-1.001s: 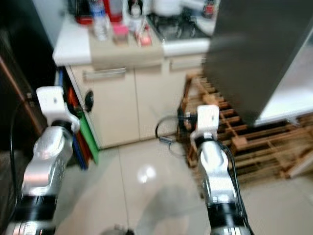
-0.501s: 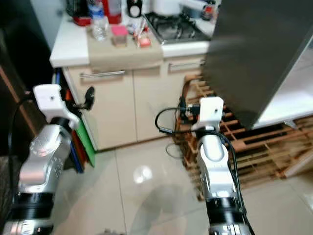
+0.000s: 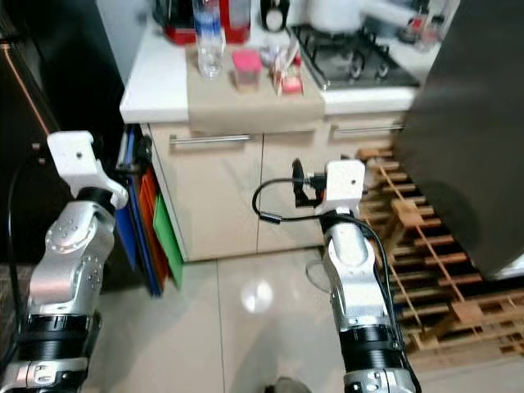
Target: Restocking fridge
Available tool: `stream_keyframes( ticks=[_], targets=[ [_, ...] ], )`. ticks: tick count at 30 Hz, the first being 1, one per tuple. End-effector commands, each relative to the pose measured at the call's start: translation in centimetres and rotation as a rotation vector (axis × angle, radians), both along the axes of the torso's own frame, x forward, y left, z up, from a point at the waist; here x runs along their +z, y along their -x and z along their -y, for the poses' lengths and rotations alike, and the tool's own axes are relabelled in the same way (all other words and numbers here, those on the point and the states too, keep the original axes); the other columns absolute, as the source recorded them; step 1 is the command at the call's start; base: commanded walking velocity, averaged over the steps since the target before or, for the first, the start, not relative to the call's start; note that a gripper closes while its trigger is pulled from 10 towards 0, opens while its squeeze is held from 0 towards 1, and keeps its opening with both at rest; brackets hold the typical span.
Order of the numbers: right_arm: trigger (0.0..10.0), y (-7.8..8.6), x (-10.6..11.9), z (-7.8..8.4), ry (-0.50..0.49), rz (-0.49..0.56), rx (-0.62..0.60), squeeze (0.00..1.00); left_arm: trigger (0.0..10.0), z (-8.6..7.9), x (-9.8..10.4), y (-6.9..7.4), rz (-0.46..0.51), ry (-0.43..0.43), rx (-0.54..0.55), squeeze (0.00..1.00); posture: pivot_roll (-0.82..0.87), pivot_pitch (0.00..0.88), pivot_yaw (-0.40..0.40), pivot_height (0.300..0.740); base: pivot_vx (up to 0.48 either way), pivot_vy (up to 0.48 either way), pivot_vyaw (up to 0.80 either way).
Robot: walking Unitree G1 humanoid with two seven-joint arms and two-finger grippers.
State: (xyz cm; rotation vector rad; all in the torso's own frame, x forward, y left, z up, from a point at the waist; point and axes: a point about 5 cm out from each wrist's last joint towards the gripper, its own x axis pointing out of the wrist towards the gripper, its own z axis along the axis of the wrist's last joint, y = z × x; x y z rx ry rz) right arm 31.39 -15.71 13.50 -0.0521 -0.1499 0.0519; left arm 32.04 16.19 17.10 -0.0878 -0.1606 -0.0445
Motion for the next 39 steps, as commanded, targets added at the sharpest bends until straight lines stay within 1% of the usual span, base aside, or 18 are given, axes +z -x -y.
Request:
stream_keyframes(
  ticks=[1,8,11,13,14,17,18,20,22,24,26,27,30,32,35,37,38,39],
  targets=[
    [10.0,0.0,0.3,0.0,-0.002,0.018,-0.005,0.0,10.0,0.4,0.6,0.0,0.025,-0.024,-0.021,0.0,-0.02,0.0,0.01,0.74,0.48,0.0,0.0],
    [10.0,0.1,0.4,0.0,0.006,0.029,-0.005,0.0,10.0,0.5,1.2,-0.2,0.054,-0.04,-0.034,0.0,-0.02,0.0,0.01,0.74,0.48,0.0,0.0],
    [10.0,0.1,0.6,0.1,0.012,0.046,-0.012,0.0,10.0,0.8,1.9,-0.4,0.089,-0.054,-0.057,0.0,-0.02,0.0,0.012,0.74,0.48,0.0,0.0],
    [10.0,0.1,1.4,0.1,0.019,0.079,-0.017,0.0,10.0,1.1,2.7,-0.6,0.119,-0.069,-0.076,0.0,-0.02,0.0,0.013,0.74,0.48,0.0,0.0],
    [10.0,0.1,1.4,0.1,0.019,0.079,-0.017,0.0,10.0,1.1,2.7,-0.6,0.119,-0.069,-0.076,0.0,-0.02,0.0,0.013,0.74,0.48,0.0,0.0],
    [10.0,0.1,3.6,-0.2,0.038,0.166,-0.012,0.0,10.0,1.7,4.3,-1.0,0.17,-0.074,-0.111,0.0,-0.02,0.0,0.013,0.74,0.48,0.0,0.0],
    [10.0,0.0,4.7,-0.4,0.033,0.204,-0.009,0.0,10.0,2.0,5.1,-1.2,0.195,-0.076,-0.125,0.0,-0.03,0.0,0.019,0.74,0.48,0.0,0.0],
    [10.0,0.0,5.5,-0.4,0.024,0.228,-0.013,0.0,10.0,2.1,5.5,-1.3,0.207,-0.077,-0.137,0.0,-0.03,0.0,0.022,0.74,0.48,0.0,0.0],
    [10.0,0.0,5.7,-0.4,0.021,0.236,-0.016,0.0,10.0,2.2,5.6,-1.4,0.211,-0.078,-0.142,0.0,-0.03,0.0,0.022,0.74,0.48,0.0,0.0],
    [10.0,0.1,7.2,-0.2,0.005,0.286,-0.034,0.0,10.0,2.6,6.5,-1.6,0.24,-0.101,-0.176,0.0,-0.03,0.0,0.022,0.74,0.48,0.0,0.0],
    [10.0,0.3,8.6,-0.3,-0.006,0.326,-0.045,0.0,10.0,3.1,7.7,-1.8,0.281,-0.114,-0.215,0.0,-0.03,0.0,0.022,0.74,0.48,0.0,0.0],
    [10.0,0.4,9.5,-0.3,-0.009,0.354,-0.048,0.0,10.0,3.4,8.7,-1.9,0.314,-0.127,-0.238,0.0,-0.03,0.0,0.022,0.74,0.48,0.0,0.0],
    [10.0,0.6,11.4,-0.5,-0.013,0.418,-0.05,0.0,10.0,4.2,11.1,-2.4,0.38,-0.142,-0.288,0.0,-0.04,0.0,0.032,0.74,0.48,0.0,0.0],
    [10.0,0.6,11.9,-0.3,-0.016,0.435,-0.057,0.0,10.0,4.5,12.1,-2.8,0.402,-0.138,-0.303,0.0,-0.05,0.0,0.037,0.74,0.48,0.0,0.0],
    [10.0,0.5,11.9,0.1,-0.01,0.436,-0.076,0.0,10.0,4.9,12.9,-3.6,0.406,-0.123,-0.336,0.0,-0.06,0.0,0.047,0.74,0.48,0.0,0.0],
    [10.0,0.7,11.7,0.5,-0.007,0.424,-0.095,0.0,10.0,5.3,13.3,-4.4,0.383,-0.123,-0.356,0.0,-0.07,0.0,0.058,0.74,0.48,0.0,0.0],
    [10.0,1.0,11.5,0.8,-0.003,0.417,-0.112,0.0,10.0,5.5,13.8,-5.1,0.359,-0.107,-0.376,0.0,-0.08,0.0,0.066,0.74,0.0,0.0,0.0],
    [10.0,1.1,11.5,0.9,-0.002,0.415,-0.117,0.0,10.0,5.6,13.9,-5.3,0.35,-0.099,-0.385,0.0,-0.08,0.0,0.066,0.74,0.0,0.0,0.0]
  ],
)
